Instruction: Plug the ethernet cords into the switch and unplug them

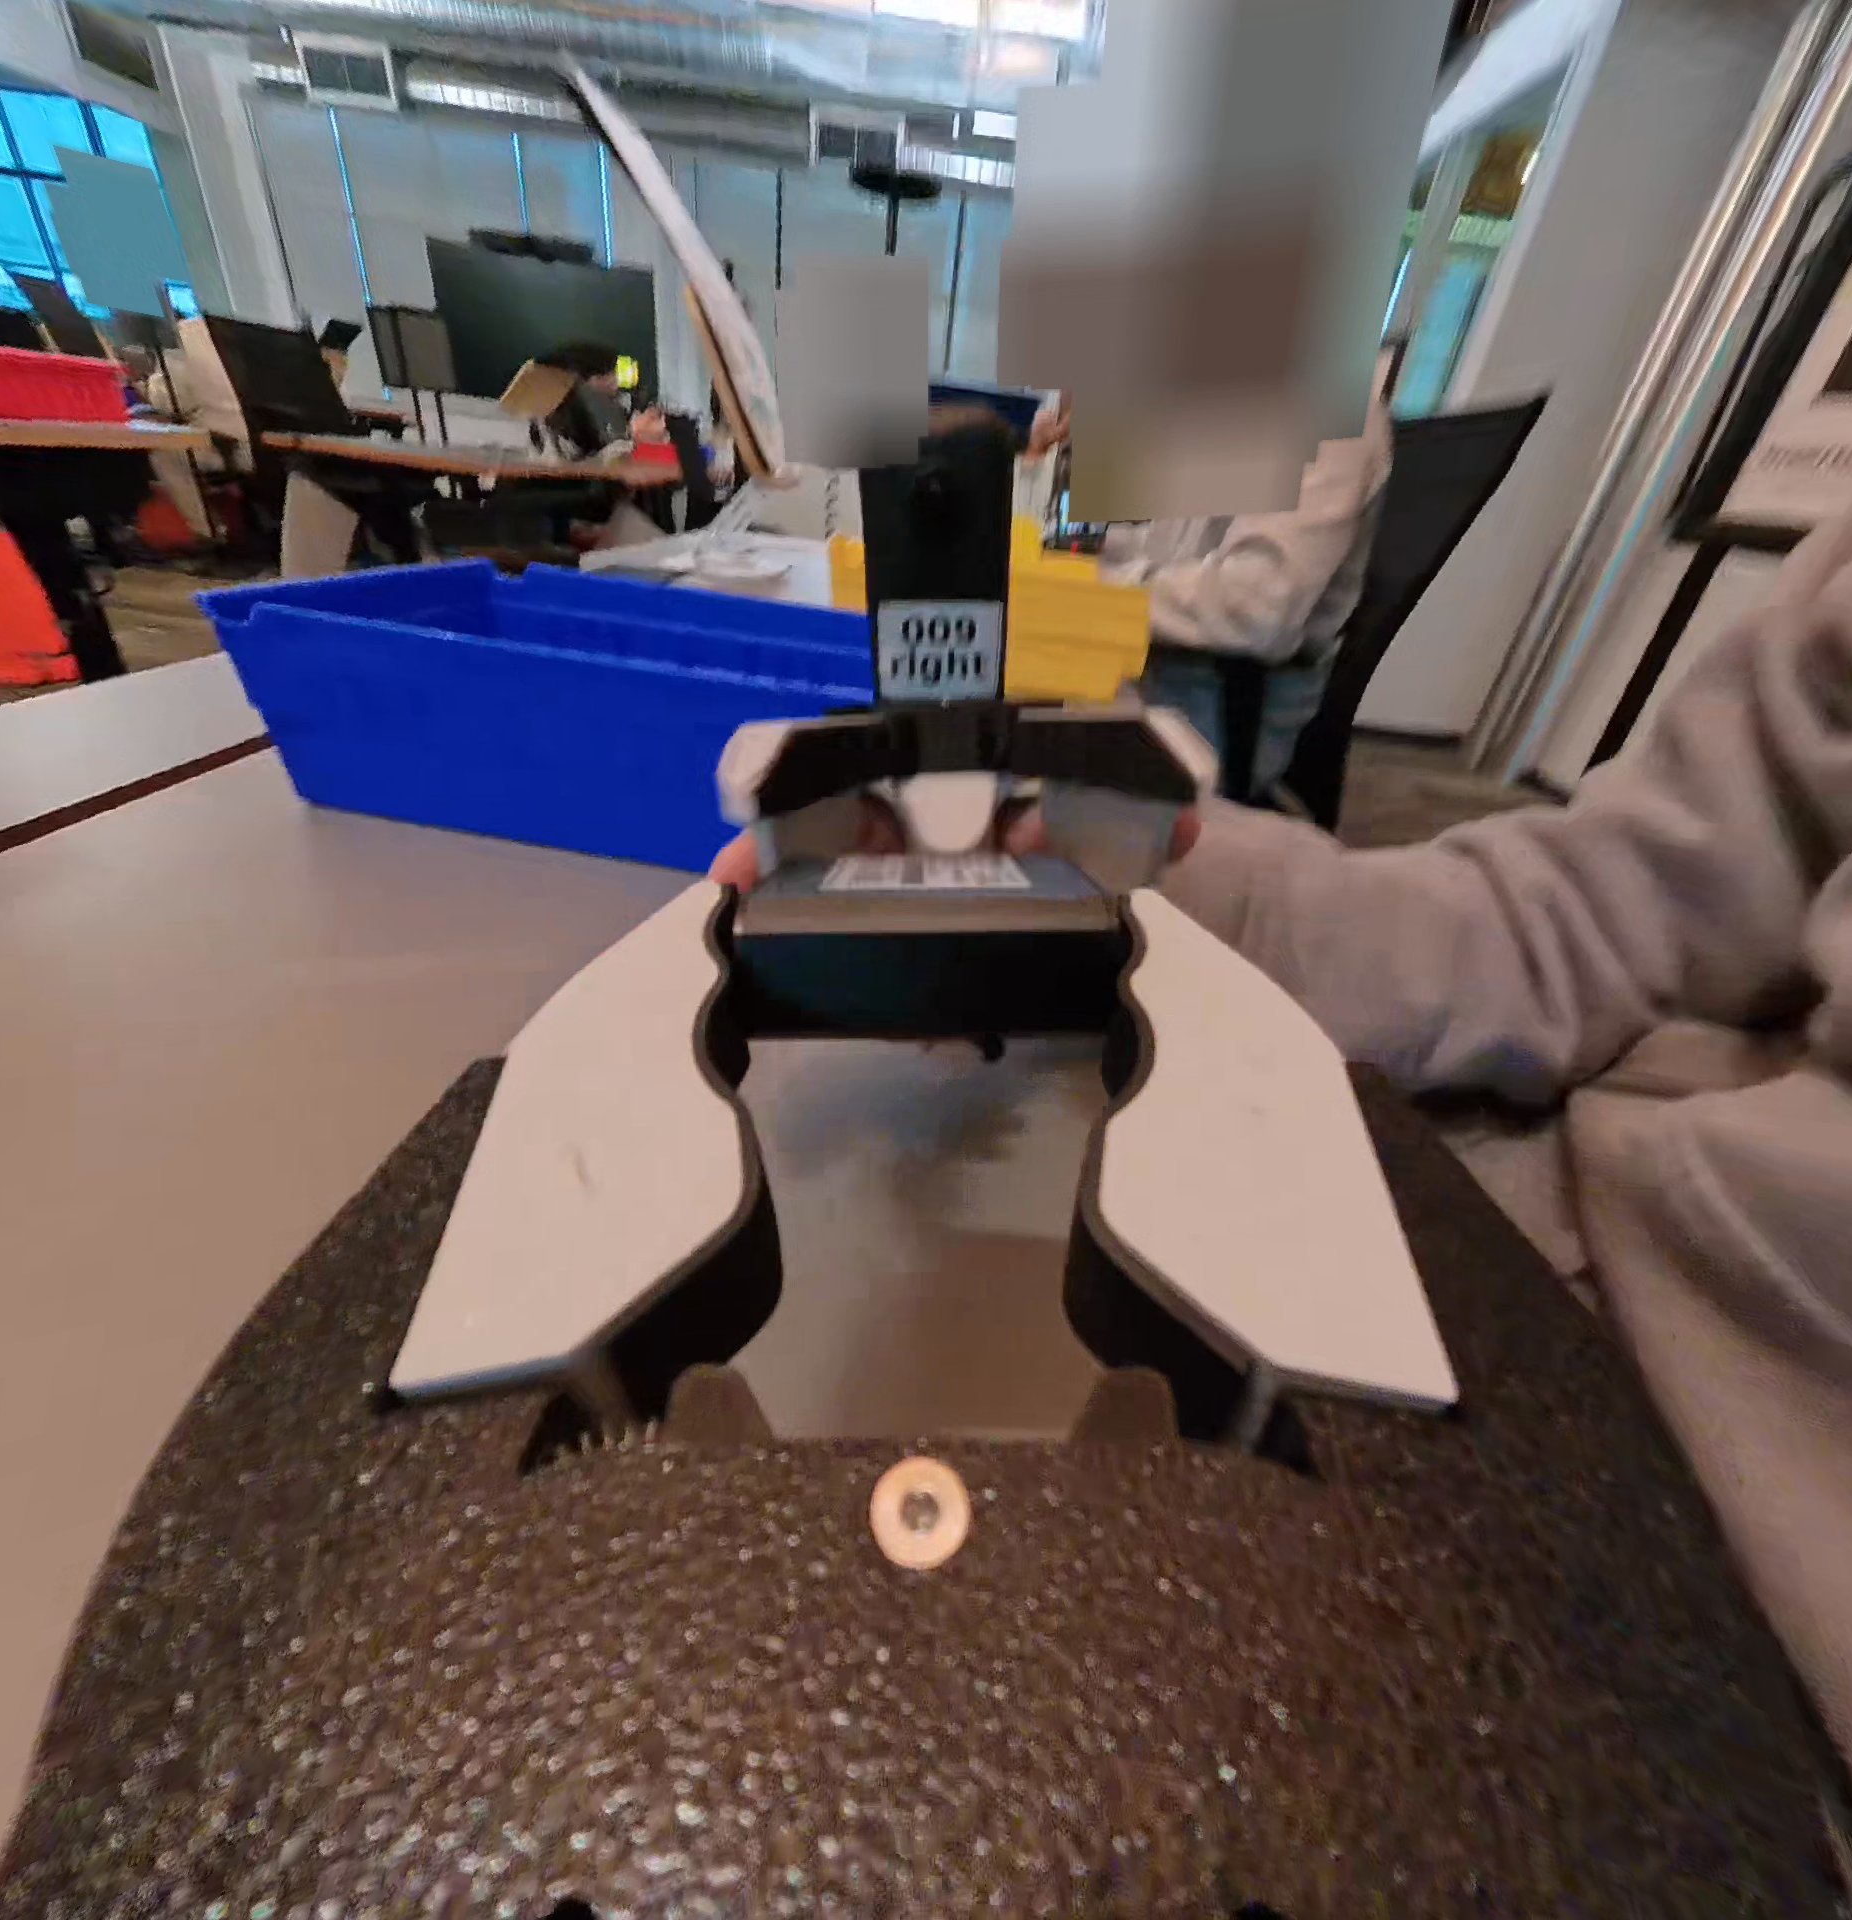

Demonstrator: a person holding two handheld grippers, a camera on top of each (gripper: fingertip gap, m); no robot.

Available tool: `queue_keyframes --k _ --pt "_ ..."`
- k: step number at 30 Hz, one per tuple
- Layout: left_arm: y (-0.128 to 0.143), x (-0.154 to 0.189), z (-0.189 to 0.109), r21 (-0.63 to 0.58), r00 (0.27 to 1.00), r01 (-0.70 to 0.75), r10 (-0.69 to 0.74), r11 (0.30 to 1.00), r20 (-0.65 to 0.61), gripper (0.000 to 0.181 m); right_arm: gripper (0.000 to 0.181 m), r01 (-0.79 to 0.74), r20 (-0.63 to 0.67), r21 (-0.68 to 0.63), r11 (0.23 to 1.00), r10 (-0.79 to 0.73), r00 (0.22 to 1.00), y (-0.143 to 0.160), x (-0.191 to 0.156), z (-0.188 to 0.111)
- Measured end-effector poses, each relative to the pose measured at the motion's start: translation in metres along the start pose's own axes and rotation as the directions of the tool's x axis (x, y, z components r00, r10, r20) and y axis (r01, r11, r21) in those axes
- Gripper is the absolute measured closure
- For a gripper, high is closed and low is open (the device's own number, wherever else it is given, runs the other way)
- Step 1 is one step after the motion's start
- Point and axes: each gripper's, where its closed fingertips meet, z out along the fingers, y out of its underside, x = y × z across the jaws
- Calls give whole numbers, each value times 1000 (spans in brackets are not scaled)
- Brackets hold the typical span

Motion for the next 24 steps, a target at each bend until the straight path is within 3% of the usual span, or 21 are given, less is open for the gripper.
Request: queue_keyframes --k 4,5,6,7,8,11,14,19,24 --pt "2 0 3 -18 996 -80 81 997 40 118 123 26 -26 -107 994 -29 999 17 5 -1" --pt "0 -3 2 -6 994 -81 81 997 67 119 136 58 -18 -137 989 -61 998 20 4 -4" --pt "0 -11 -1 -13 990 -74 75 997 121 145 132 75 -2 -150 986 -77 997 22 2 -8" --pt "-1 -17 -5 -18 985 -66 68 998 156 147 128 40 -83 -152 988 -53 995 22 15 -12" --pt "1 -21 -7 -27 983 -59 63 998 175 148 109 -7 -156 -153 988 -17 988 24 27 -15" --pt "6 -24 -5 -77 976 -86 99 993 192 148 126 -50 -148 -118 992 32 988 20 29 -19" --pt "14 -23 2 -150 979 -63 91 987 184 146 116 -8 -211 -108 994 -15 977 17 38 -24" --pt "16 -22 10 -173 972 -106 139 979 188 147 114 24 -210 -117 993 -48 976 17 36 -24" --pt "-31 -9 5 55 979 -127 117 990 168 147 114 -27 -98 -189 982 8 995 30 18 -14"
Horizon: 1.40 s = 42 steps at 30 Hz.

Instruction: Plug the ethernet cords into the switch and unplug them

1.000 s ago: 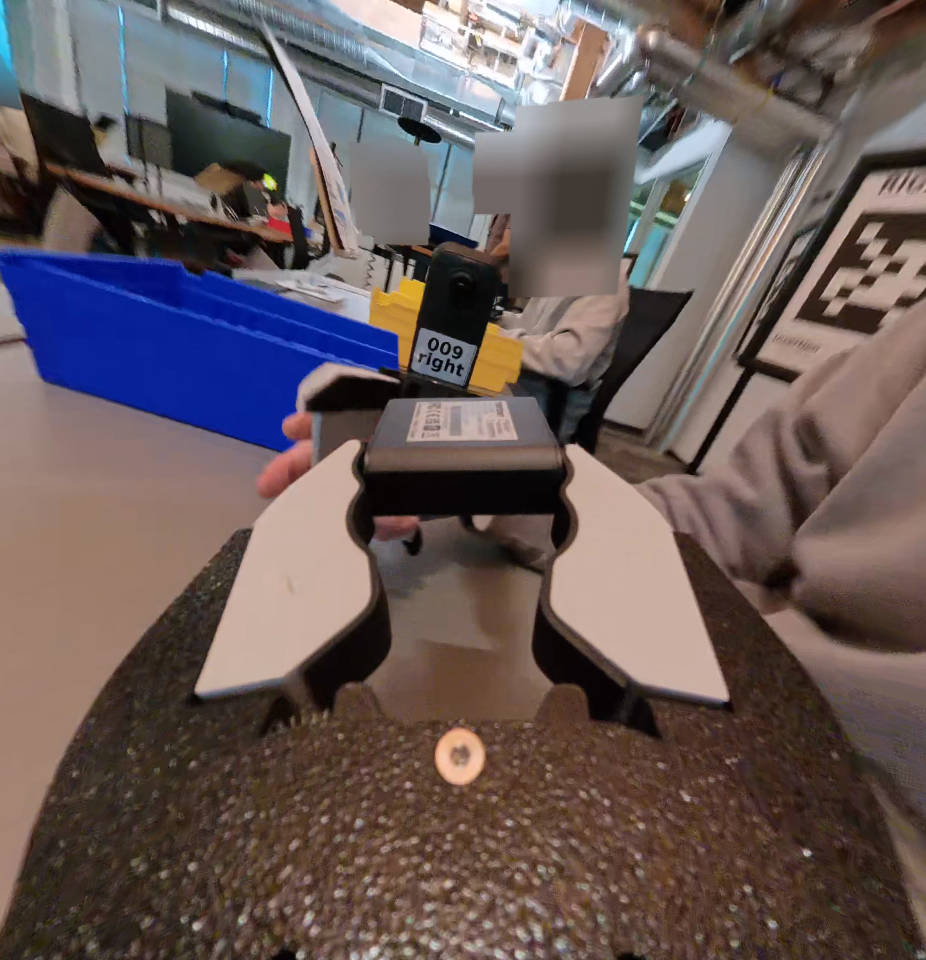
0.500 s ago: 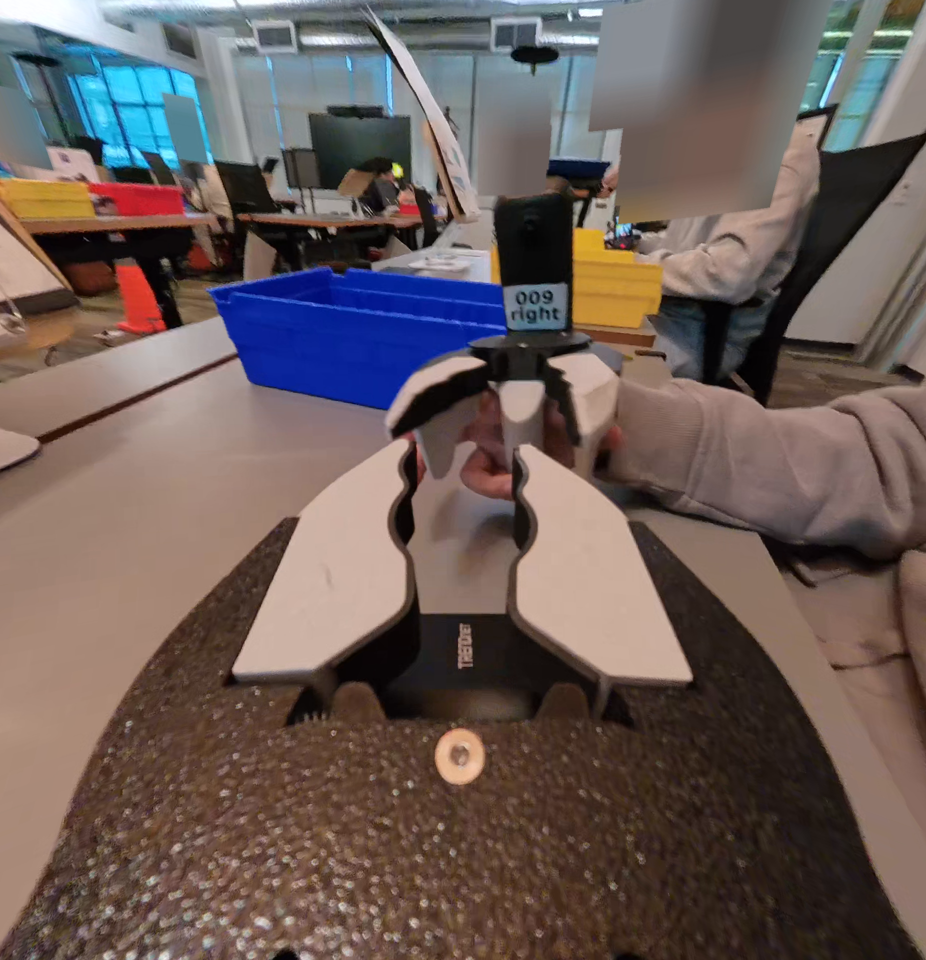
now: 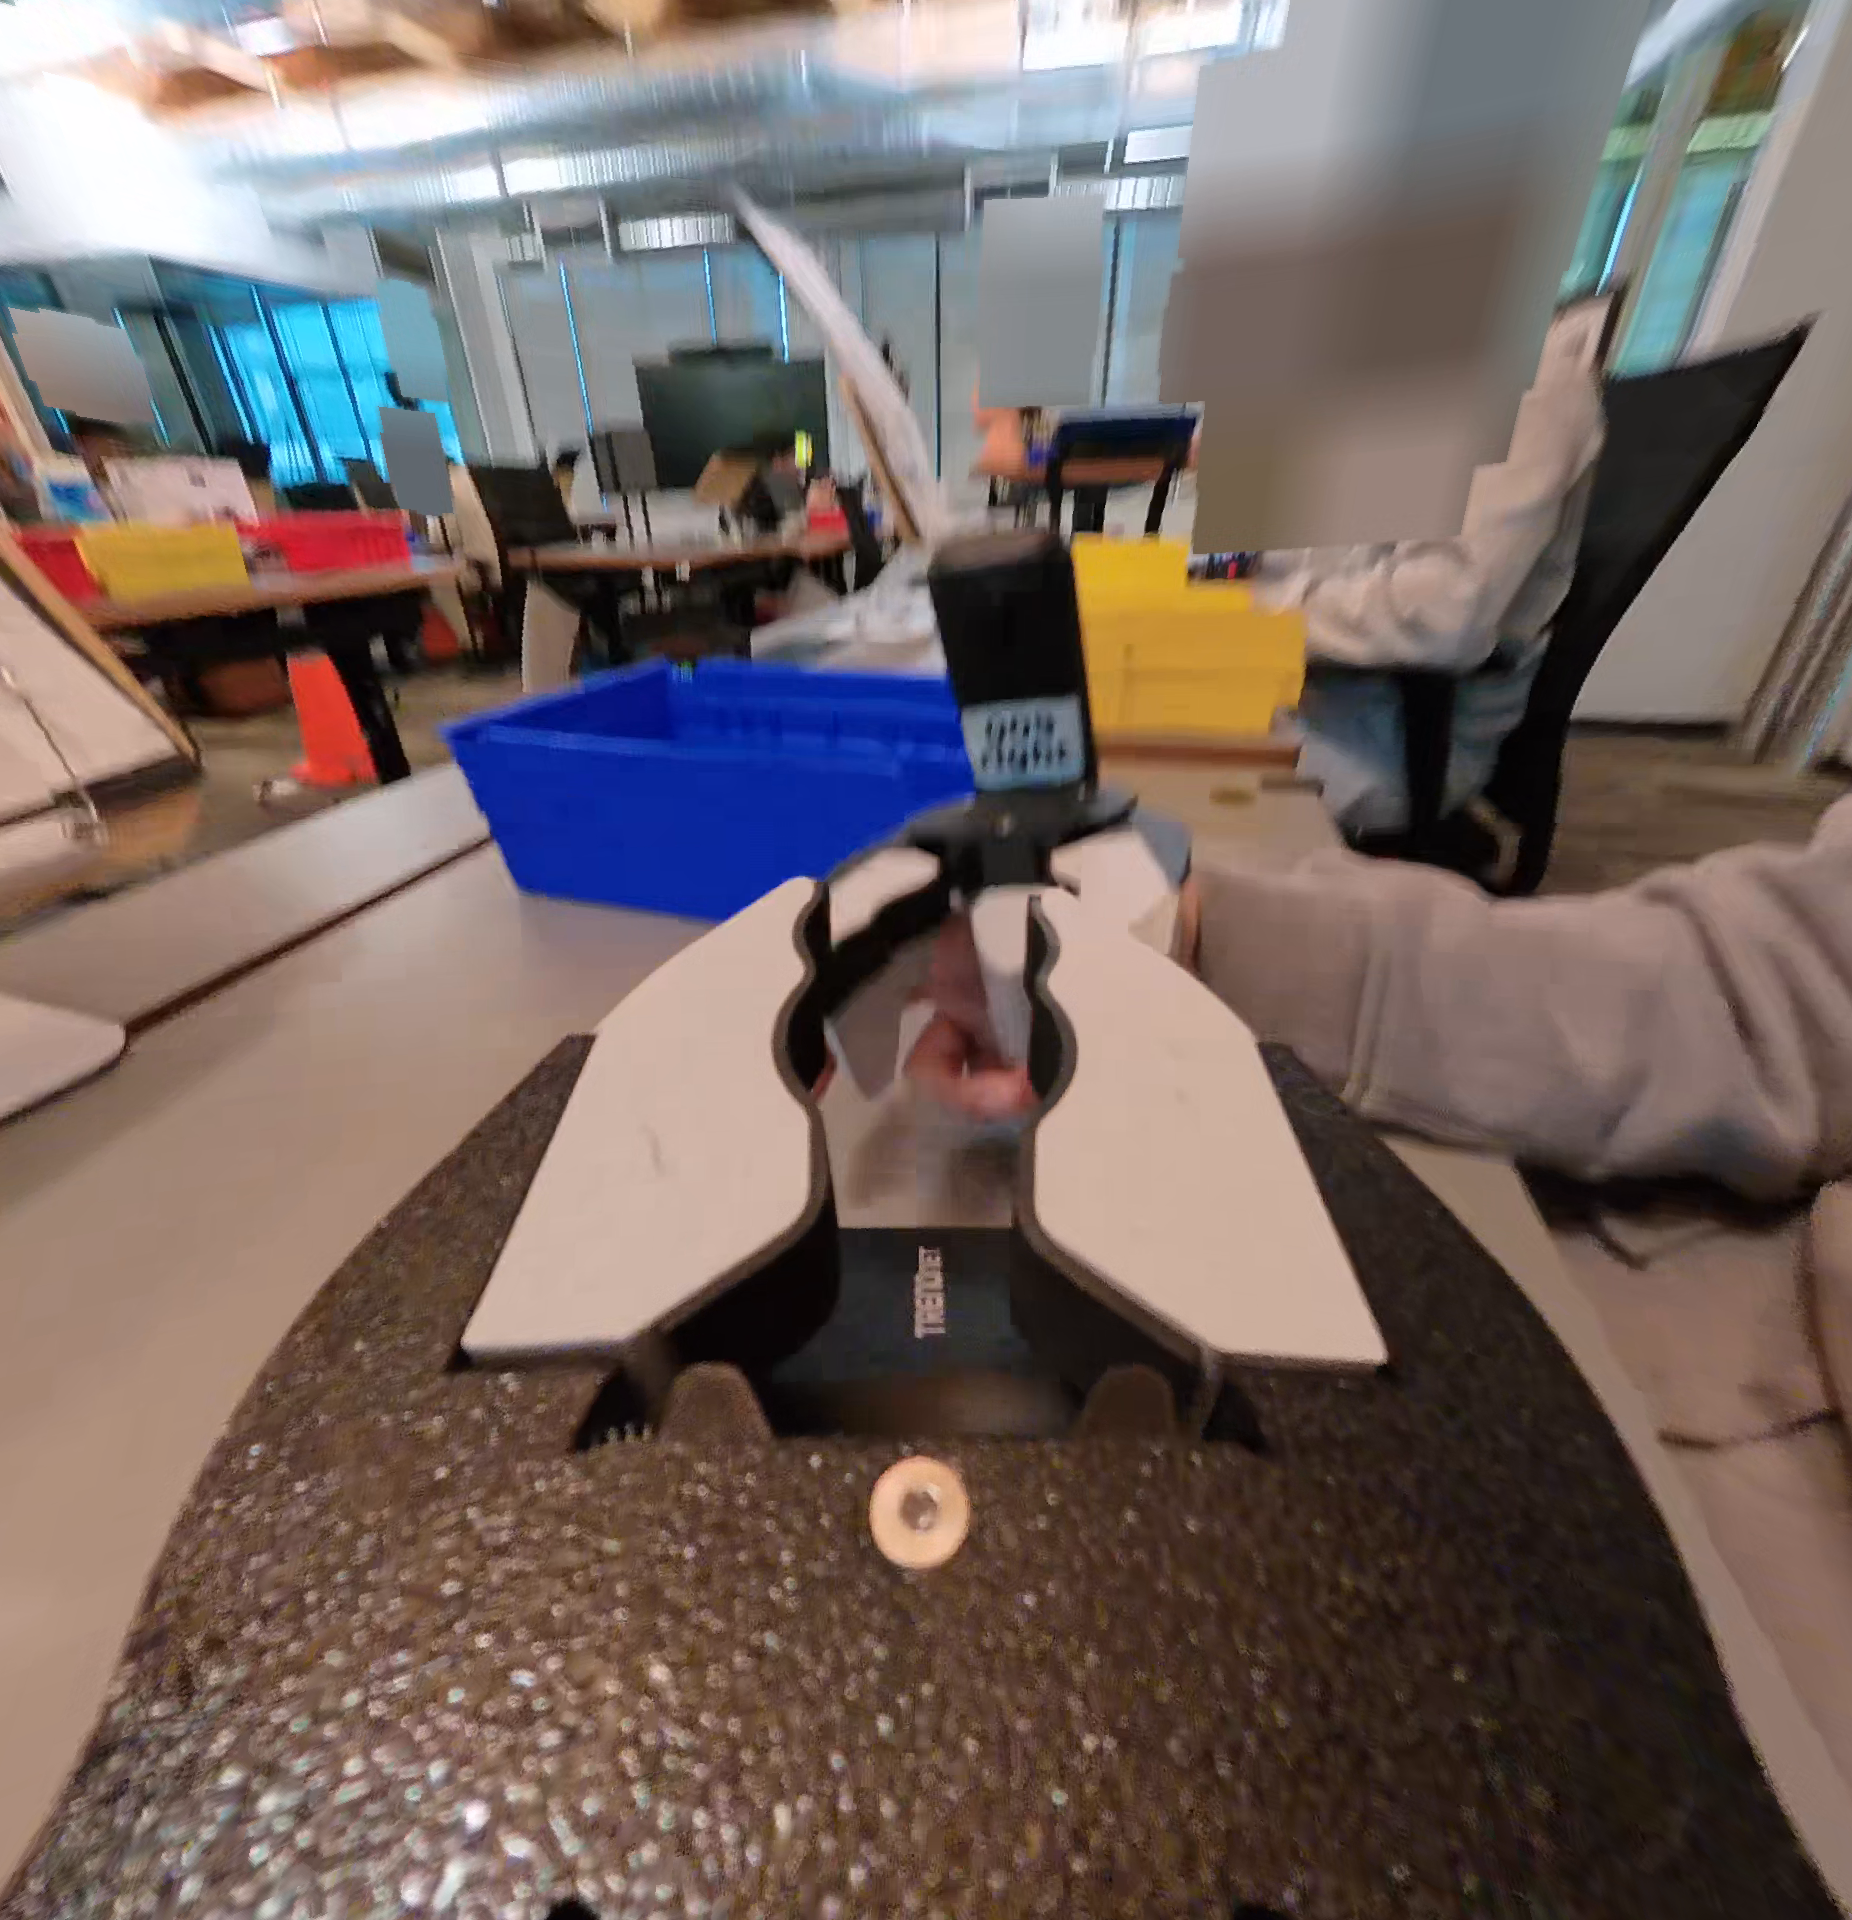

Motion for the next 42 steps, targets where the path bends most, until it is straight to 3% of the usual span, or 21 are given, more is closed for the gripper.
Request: queue_keyframes --k 3,6,7,9,11,13,14,18,20,21,25,27,29,30,32,34,37,40,42 --pt "-22 4 -5 126 998 41 -34 991 -56 147 114 -18 56 -10 1000 18 998 3 -12 17" --pt "-29 11 -8 190 996 -17 32 982 -78 146 113 -194 138 78 978 182 974 -8 -19 31" --pt "-31 13 -9 198 995 -49 66 979 -78 146 122 -270 170 99 958 251 953 -11 -18 32" --pt "-38 17 -13 230 989 -108 129 967 -76 146 122 -491 252 127 862 451 856 -15 -13 29" --pt "-41 21 -14 222 978 -179 197 958 -65 146 133 -696 322 96 712 639 698 -10 -5 29" --pt "-35 25 -11 168 964 -243 257 955 -68 146 136 -801 397 45 596 726 562 -7 -8 31" --pt "-32 27 -8 148 958 -266 279 952 -72 146 138 -818 434 18 575 732 525 -8 -14 34" --pt "-19 34 -1 97 946 -297 307 950 -106 146 135 -825 502 -78 560 737 453 -7 -35 44" --pt "-15 37 0 86 943 -307 315 948 -112 145 154 -795 451 -66 603 728 516 1 -31 50" --pt "-15 38 1 85 940 -315 323 945 -111 146 155 -790 447 -71 609 727 521 2 -31 49" --pt "-17 44 1 76 941 -314 321 946 -107 144 156 -635 411 -45 771 594 692 -1 -33 44" --pt "-19 37 -2 35 950 -306 308 951 -56 129 156 -502 299 10 865 477 827 -2 -22 39" --pt "-25 25 -7 0 966 -258 258 966 -2 118 157 -212 107 21 977 209 972 -4 -8 29" --pt "-24 17 -11 -45 975 -219 220 975 30 118 156 -19 11 -12 1000 19 1000 -4 -4 22" --pt "-11 2 -20 -191 987 -126 142 973 76 125 156 262 -137 -123 957 -278 951 0 7 11" --pt "11 3 -30 -342 993 -97 113 935 27 129 156 411 -173 -231 882 -453 874 9 15 5" --pt "28 -3 -41 -408 973 -204 230 890 14 136 156 490 -108 -206 847 -517 849 10 3 6" --pt "37 0 -44 -408 984 -172 177 897 -25 135 156 501 -100 -107 859 -511 854 -3 -7 7" --pt "35 4 -41 -369 979 -202 198 907 -51 136 156 539 -160 -176 824 -565 810 -1 3 6"
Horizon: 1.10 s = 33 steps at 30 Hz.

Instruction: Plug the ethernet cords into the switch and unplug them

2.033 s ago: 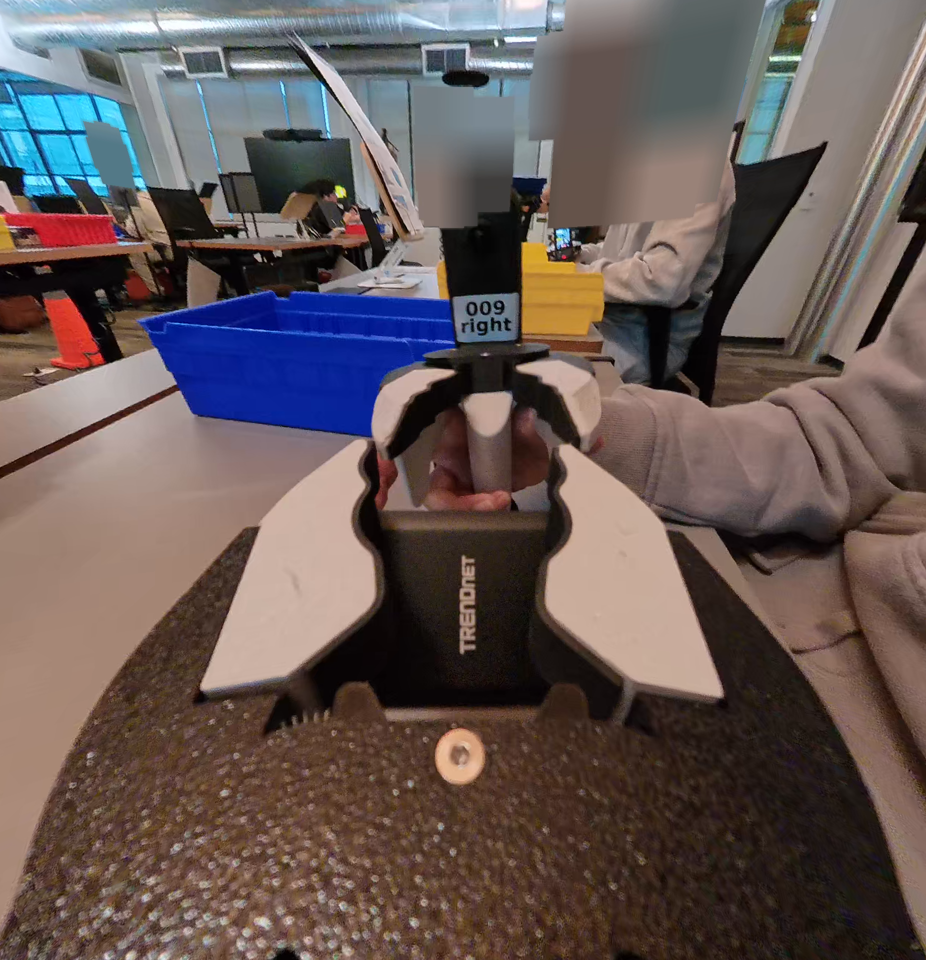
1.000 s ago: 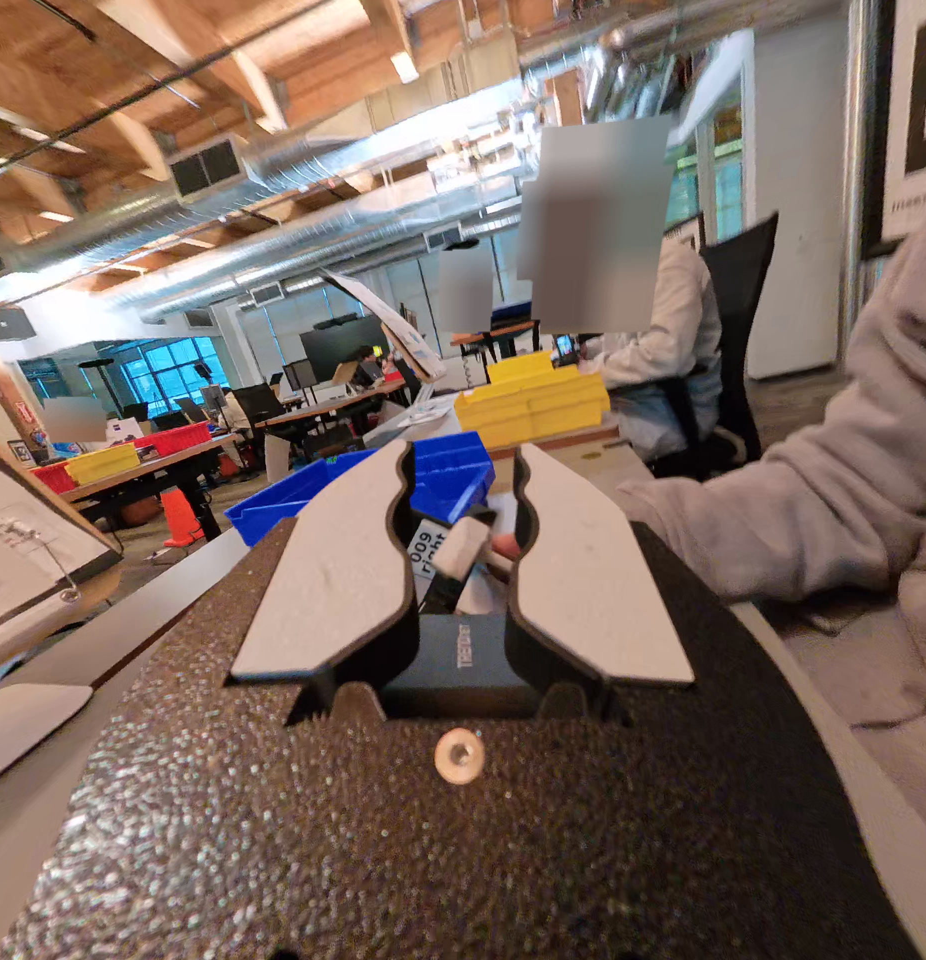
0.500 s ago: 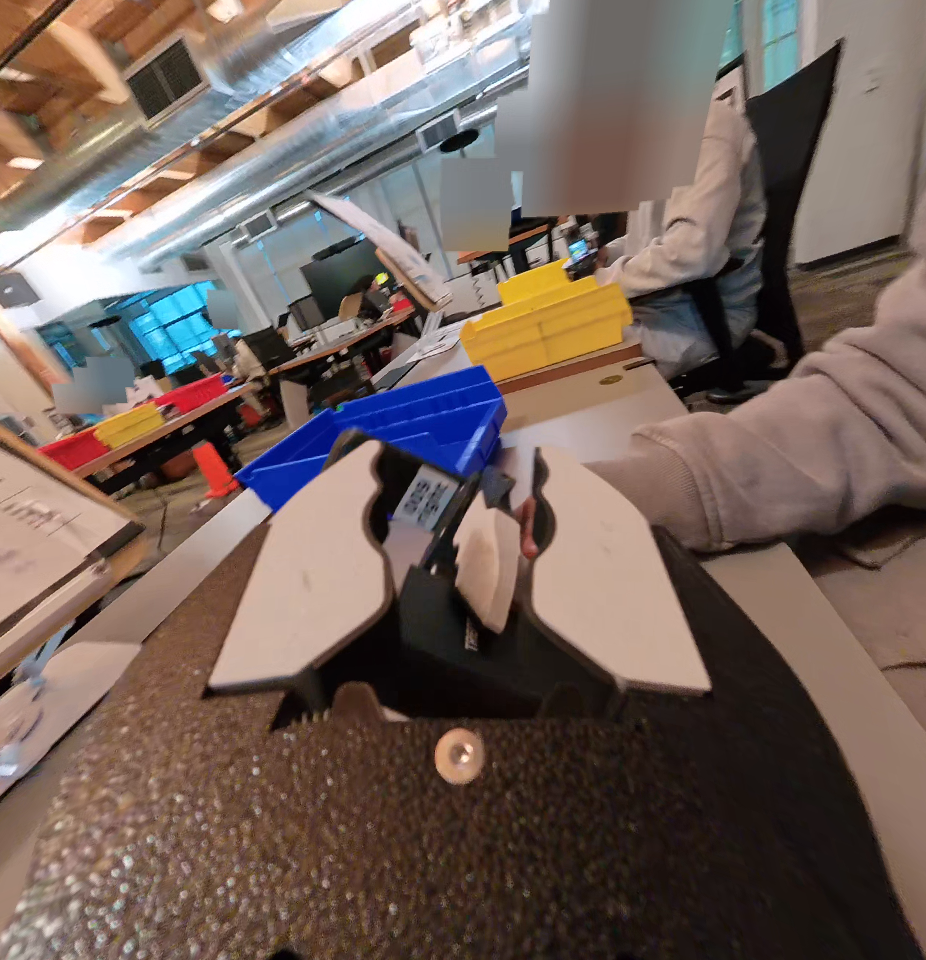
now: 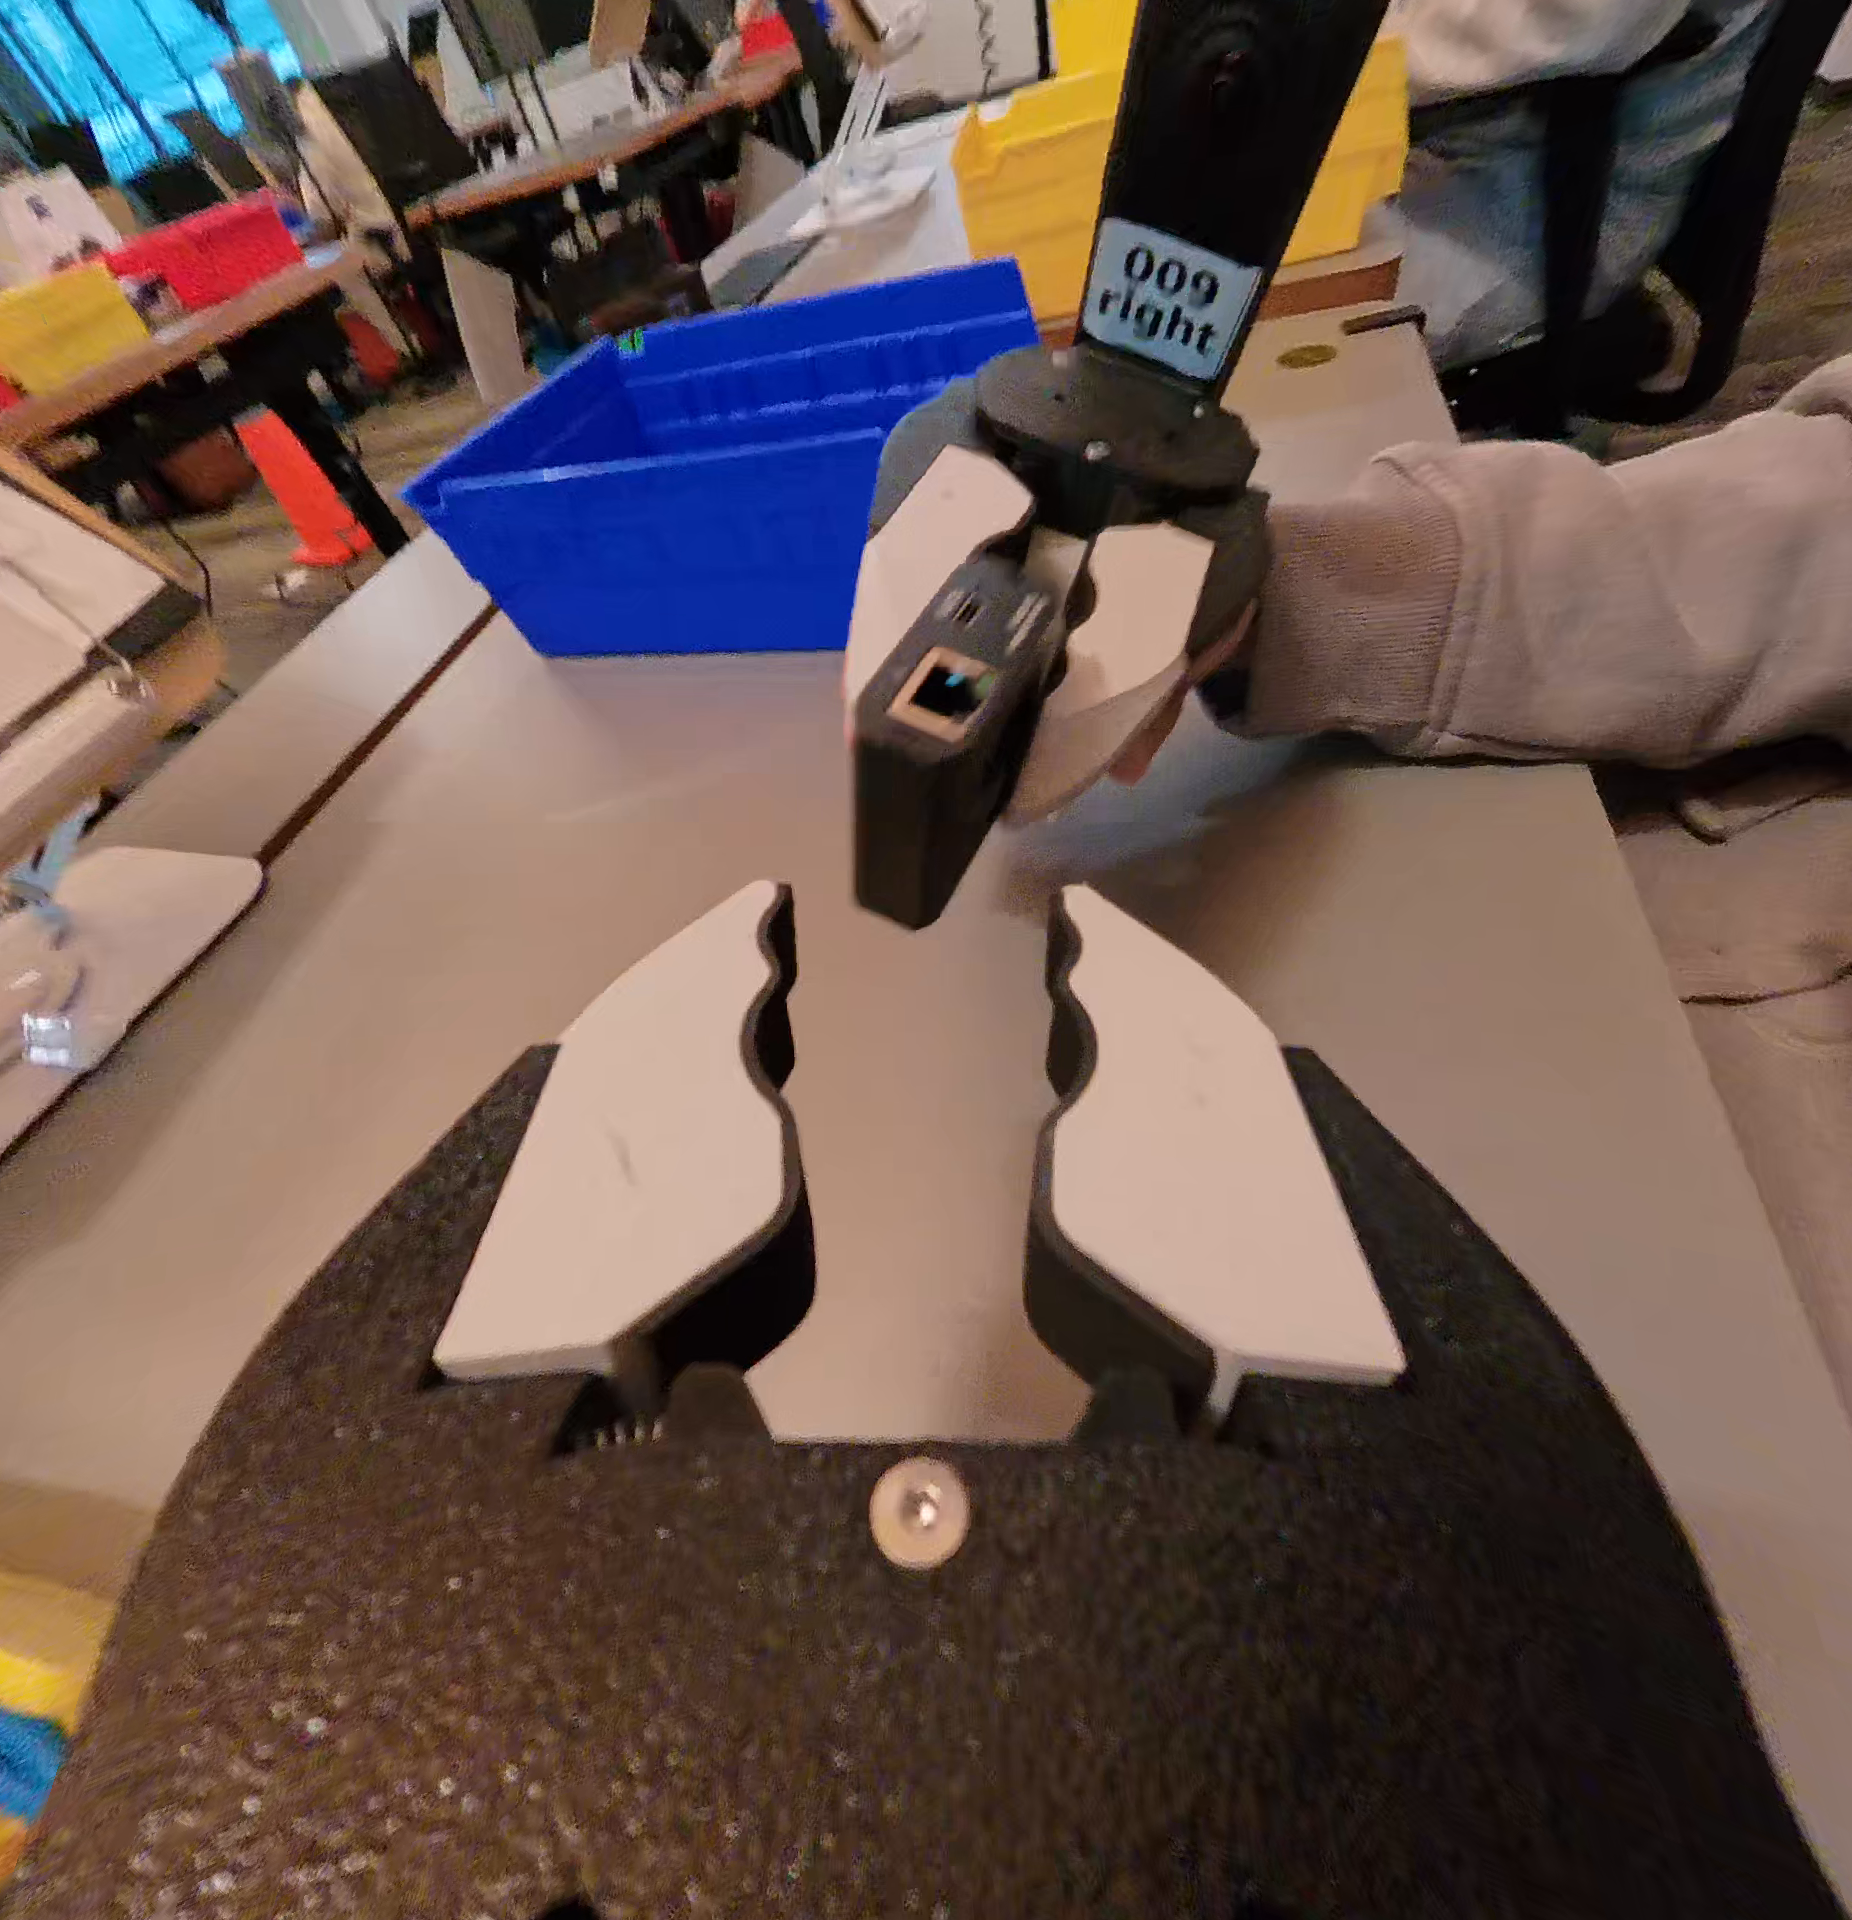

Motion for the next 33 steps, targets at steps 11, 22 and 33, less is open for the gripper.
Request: queue_keyframes --k 11,22,33 --pt "7 -27 44 -75 880 437 -409 896 240 101 156 371 -257 -522 768 -556 791 37 42 5" --pt "19 -32 43 -44 877 452 -435 891 206 121 124 166 -282 -299 940 -253 926 31 32 11" --pt "-13 -5 11 244 955 287 -256 926 -151 122 99 -347 161 -78 935 355 921 15 -14 6"
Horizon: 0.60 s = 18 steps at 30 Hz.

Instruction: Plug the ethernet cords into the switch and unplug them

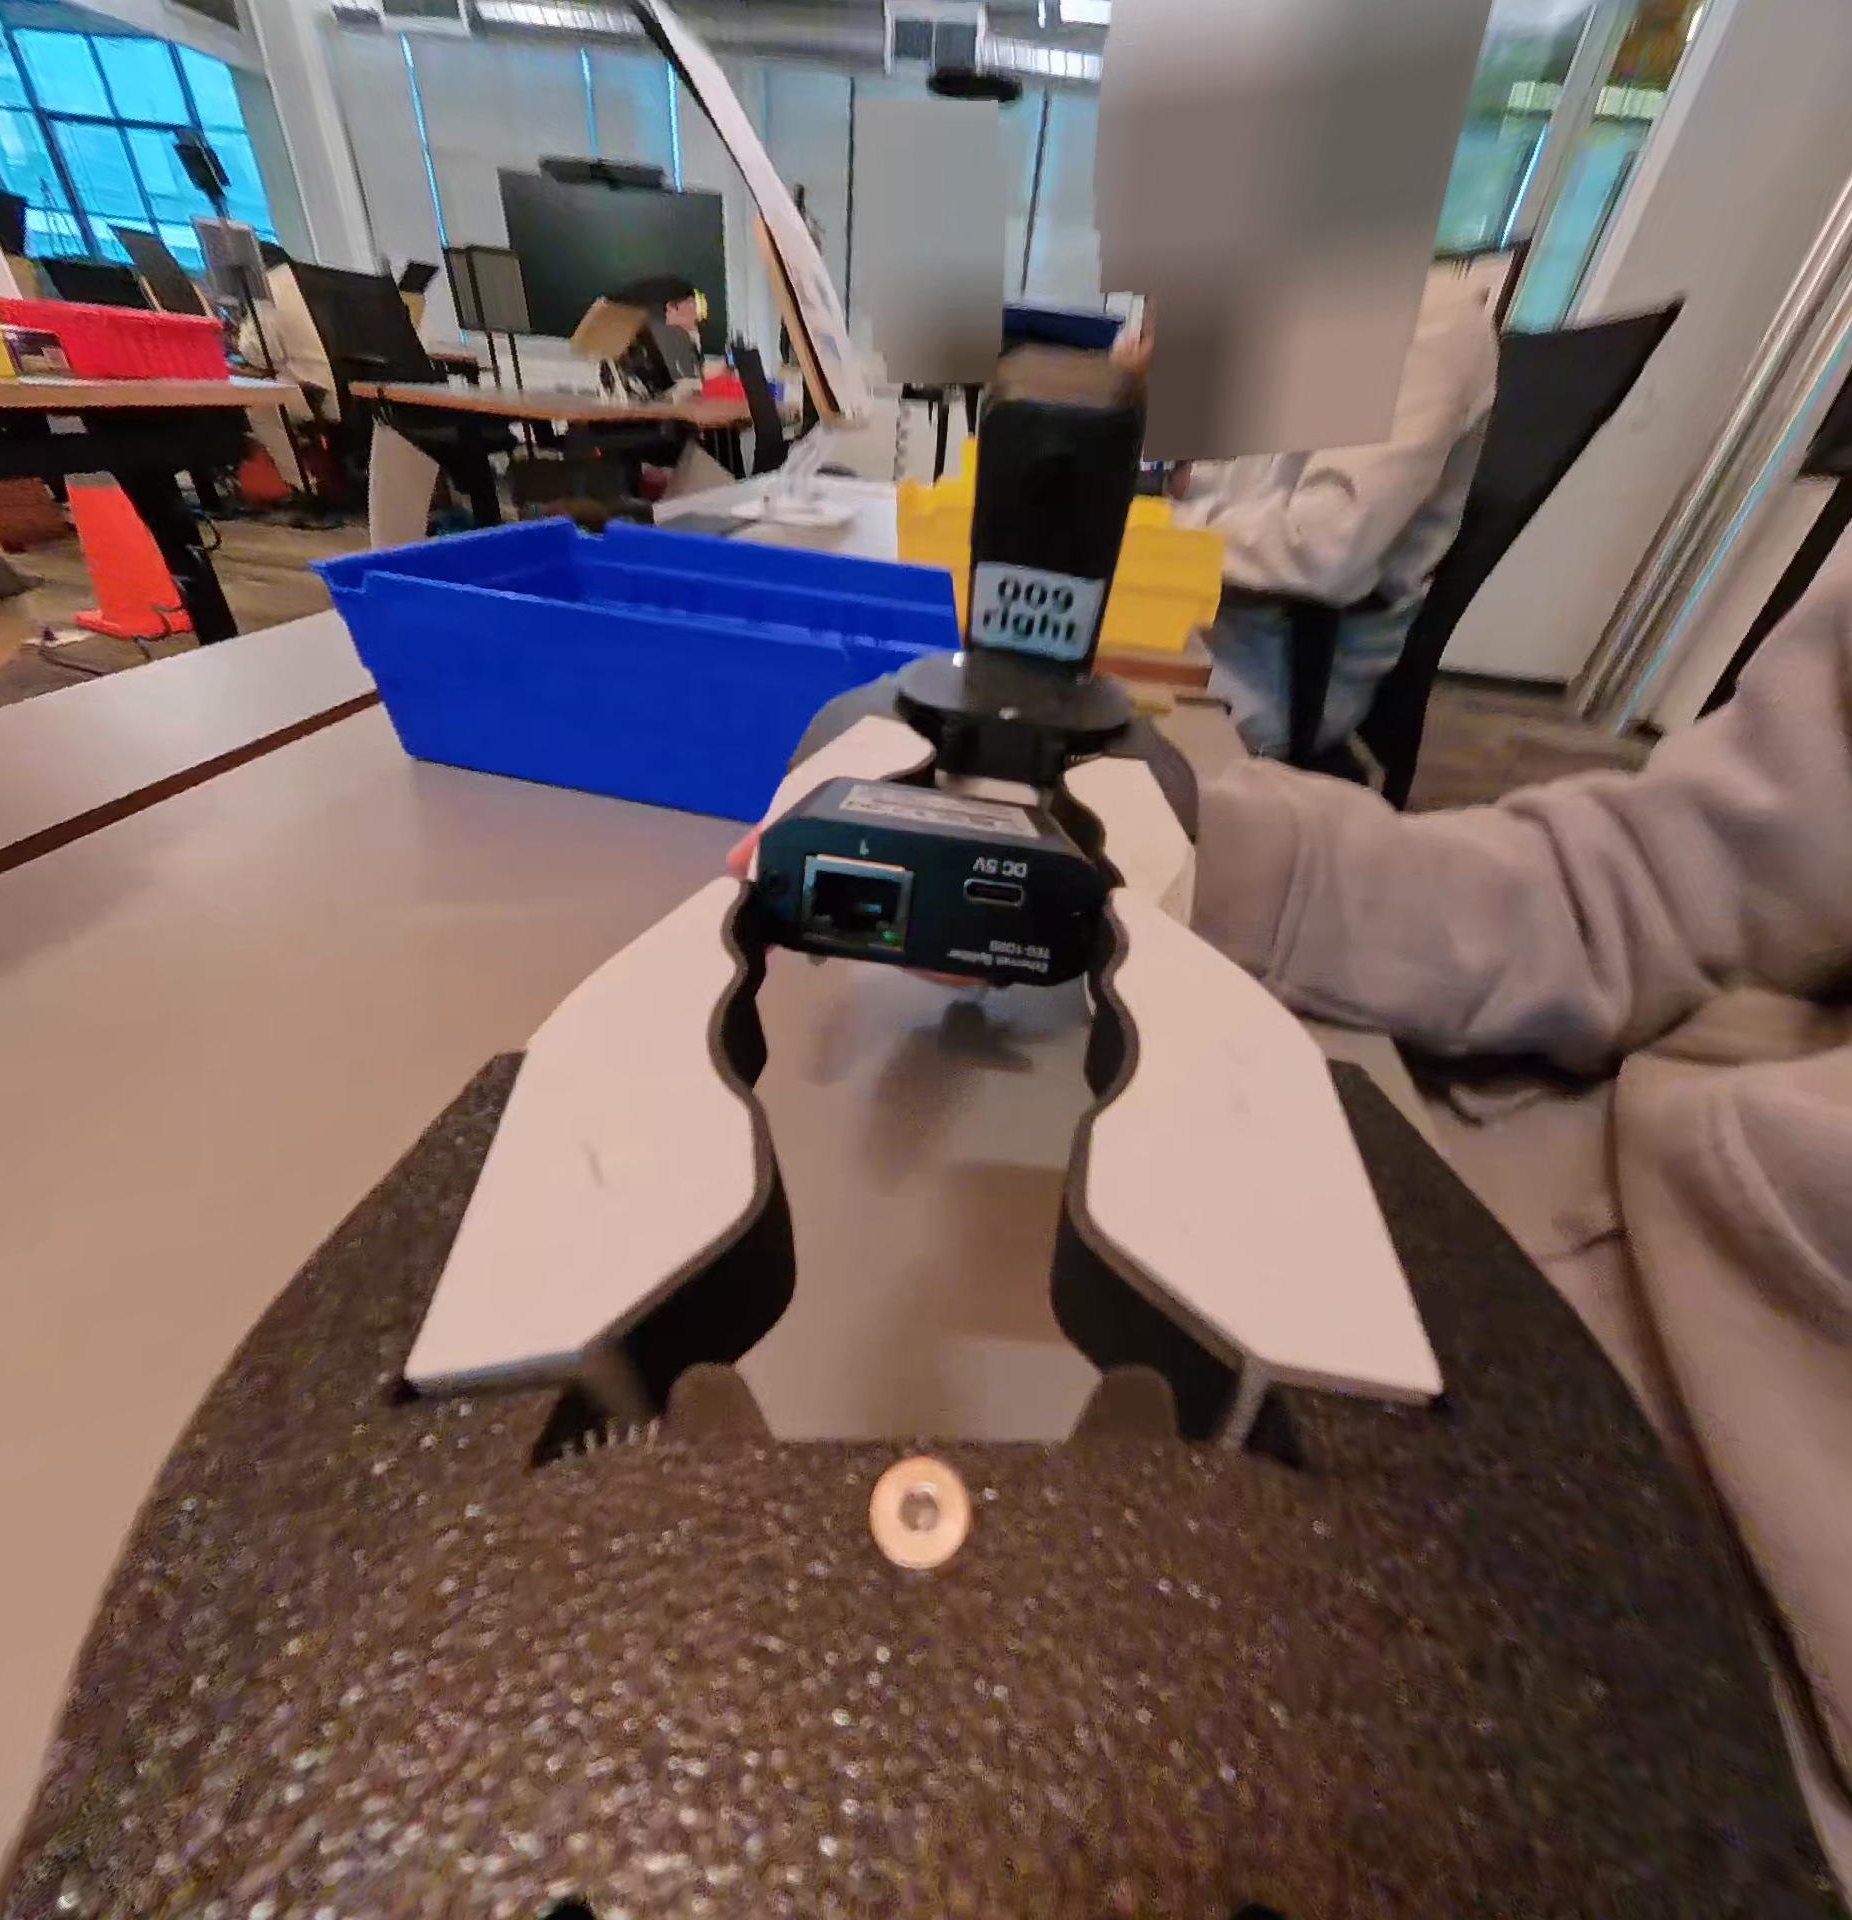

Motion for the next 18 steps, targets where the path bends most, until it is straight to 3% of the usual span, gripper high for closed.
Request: queue_keyframes --k 1,8,11,18 --pt "4 1 1 -24 1000 -21 21 999 -4 122 90 36 -10 -46 998 -37 999 7 -1 4" --pt "22 10 15 -144 998 -58 54 988 -36 122 103 46 7 -99 994 -45 999 13 -5 11" --pt "31 10 20 -205 997 -79 75 976 -26 121 100 56 9 -126 991 -55 998 17 -6 14" --pt "31 12 24 -194 992 -127 124 973 -32 122 106 67 -5 -158 985 -68 998 21 -5 15"
